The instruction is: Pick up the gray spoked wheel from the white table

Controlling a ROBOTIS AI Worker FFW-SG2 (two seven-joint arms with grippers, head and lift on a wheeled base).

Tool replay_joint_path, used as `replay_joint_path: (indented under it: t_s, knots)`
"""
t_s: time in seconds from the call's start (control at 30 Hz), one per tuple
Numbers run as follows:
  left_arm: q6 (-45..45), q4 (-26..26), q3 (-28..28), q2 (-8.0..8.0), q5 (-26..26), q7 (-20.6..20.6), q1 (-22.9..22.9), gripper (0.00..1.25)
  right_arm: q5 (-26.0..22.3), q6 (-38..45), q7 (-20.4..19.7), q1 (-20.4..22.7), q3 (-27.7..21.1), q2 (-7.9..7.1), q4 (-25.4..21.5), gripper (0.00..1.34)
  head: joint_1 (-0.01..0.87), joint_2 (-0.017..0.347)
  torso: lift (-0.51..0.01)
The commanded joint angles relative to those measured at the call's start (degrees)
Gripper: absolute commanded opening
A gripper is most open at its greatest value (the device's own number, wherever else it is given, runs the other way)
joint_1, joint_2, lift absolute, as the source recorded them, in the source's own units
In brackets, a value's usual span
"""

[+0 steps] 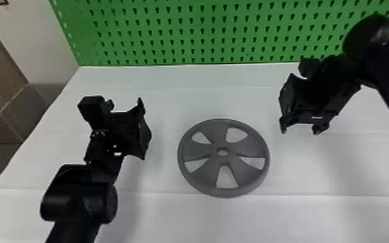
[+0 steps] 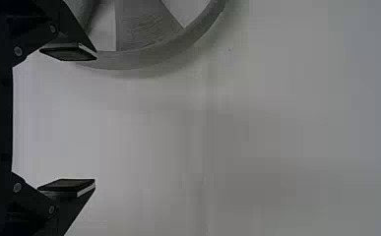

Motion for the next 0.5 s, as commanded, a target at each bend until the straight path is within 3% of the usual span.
replay_joint_path:
  t_s: [0.0,0.17,0.47]
  knots:
    - [0.0,0.0,-0.5,0.36,0.4,0.1,-0.2,0.89,-2.6,0.3,0.0,-1.3,6.1,-0.23,2.4,0.98,0.839,0.130,-0.065]
    - [0.1,0.0,-0.5,0.36,0.4,0.1,-0.3,0.89,-7.1,0.3,0.0,-2.1,10.9,-0.58,5.8,0.98,0.839,0.130,-0.065]
    - [0.2,0.0,-0.6,0.44,0.3,0.2,-0.2,0.89,-9.7,-0.8,0.0,-3.4,17.6,-1.02,6.6,0.98,0.839,0.130,-0.065]
